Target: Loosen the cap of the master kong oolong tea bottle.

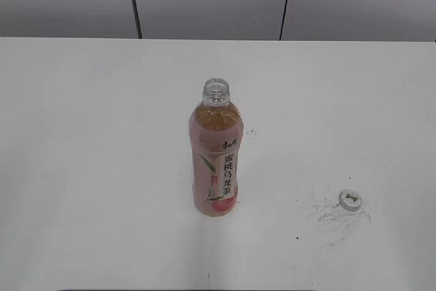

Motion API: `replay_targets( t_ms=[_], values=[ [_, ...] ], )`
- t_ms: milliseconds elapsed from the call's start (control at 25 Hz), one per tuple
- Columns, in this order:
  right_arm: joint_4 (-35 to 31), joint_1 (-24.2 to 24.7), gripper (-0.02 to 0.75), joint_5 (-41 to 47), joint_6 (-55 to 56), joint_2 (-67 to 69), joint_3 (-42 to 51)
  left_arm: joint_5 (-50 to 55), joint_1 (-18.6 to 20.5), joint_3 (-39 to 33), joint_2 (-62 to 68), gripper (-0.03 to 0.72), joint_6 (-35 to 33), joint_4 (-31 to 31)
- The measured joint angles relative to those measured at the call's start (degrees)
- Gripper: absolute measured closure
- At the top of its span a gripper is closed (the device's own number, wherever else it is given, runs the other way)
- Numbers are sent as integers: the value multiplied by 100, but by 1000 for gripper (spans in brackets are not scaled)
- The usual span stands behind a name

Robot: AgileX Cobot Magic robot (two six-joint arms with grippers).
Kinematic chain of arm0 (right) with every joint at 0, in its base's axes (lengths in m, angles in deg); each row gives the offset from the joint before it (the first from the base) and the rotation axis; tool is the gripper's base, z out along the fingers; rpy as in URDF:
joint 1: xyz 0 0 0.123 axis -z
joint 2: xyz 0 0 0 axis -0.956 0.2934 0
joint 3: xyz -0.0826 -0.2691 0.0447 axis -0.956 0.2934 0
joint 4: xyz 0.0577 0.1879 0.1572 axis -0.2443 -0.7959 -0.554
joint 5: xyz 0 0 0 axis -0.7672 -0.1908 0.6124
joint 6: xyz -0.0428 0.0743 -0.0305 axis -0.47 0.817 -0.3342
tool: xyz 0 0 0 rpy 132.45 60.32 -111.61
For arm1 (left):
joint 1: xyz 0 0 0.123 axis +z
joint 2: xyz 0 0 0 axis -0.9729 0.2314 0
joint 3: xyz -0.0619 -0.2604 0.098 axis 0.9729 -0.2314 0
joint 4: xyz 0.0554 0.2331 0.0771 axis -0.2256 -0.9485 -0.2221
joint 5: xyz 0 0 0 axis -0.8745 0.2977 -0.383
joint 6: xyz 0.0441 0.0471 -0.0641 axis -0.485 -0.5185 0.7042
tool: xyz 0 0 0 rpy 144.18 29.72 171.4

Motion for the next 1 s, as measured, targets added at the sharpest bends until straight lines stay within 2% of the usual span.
replay_targets(
  t_ms=[160, 920, 1000],
  values=[
    [30, 0, 257, -228, -146, -111, 134, -644, 0, -80, 6, 168, -45, 162],
    [76, 5, 257, -290, -164, -111, 134, -525, 0, -205, 64, 184, -61, 182],
    [76, 96, 257, -290, -164, -111, 134, -525, 87, -205, 64, 185, -61, 187]
  ],
)
